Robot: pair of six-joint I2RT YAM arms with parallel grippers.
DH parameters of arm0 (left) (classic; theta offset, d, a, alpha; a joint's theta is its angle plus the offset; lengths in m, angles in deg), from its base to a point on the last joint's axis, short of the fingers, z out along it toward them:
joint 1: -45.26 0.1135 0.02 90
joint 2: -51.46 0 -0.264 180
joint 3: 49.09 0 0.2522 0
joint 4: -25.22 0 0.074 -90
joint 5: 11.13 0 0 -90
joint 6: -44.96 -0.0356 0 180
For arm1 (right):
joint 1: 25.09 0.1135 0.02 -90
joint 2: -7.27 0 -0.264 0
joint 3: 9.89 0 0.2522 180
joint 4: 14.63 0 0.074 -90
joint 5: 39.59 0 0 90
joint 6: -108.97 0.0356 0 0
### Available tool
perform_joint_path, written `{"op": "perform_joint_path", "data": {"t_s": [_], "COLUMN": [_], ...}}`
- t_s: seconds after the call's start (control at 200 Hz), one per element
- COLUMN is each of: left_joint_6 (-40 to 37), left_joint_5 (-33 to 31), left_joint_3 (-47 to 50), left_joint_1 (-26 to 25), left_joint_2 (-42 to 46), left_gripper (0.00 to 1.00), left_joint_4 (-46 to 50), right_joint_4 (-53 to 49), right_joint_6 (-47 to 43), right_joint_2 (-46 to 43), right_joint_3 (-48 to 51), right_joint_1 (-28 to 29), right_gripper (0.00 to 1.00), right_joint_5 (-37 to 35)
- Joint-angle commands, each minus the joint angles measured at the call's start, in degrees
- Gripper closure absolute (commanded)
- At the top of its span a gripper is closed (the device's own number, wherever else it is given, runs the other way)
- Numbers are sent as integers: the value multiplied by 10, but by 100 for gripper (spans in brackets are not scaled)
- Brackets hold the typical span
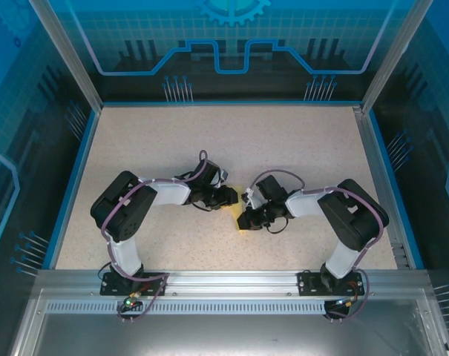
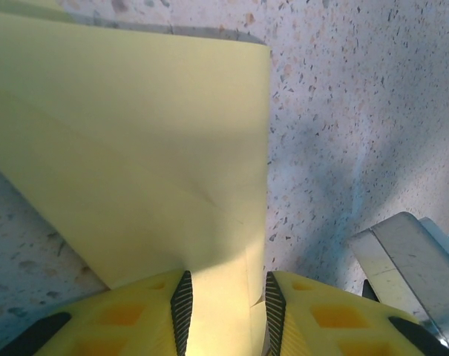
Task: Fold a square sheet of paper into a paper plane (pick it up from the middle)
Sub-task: Fold the wing for the fifth time at the center of the table.
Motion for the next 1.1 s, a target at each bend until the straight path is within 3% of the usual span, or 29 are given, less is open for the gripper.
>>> {"op": "perform_joint_path", "data": {"t_s": [0.0,0.71,0.815,1.095], "left_joint_6": [-12,-9,-12,-26], "left_joint_5": [-30,-27,-27,-45], "left_joint_3": [-2,-12,-18,-50], "left_joint_1": [-2,-3,-3,-13], "left_joint_2": [-21,-12,-5,30], "left_gripper": [65,64,63,56], "left_joint_4": [37,47,55,108], "right_joint_4": [-40,-122,-140,-205], "right_joint_6": [-4,-23,-28,-18], "right_joint_2": [13,-105,-140,-232], "right_joint_3": [29,43,31,6], "right_joint_1": [11,15,15,9], "right_gripper": [90,89,86,72], "right_joint_5": [-27,-47,-82,-283]}}
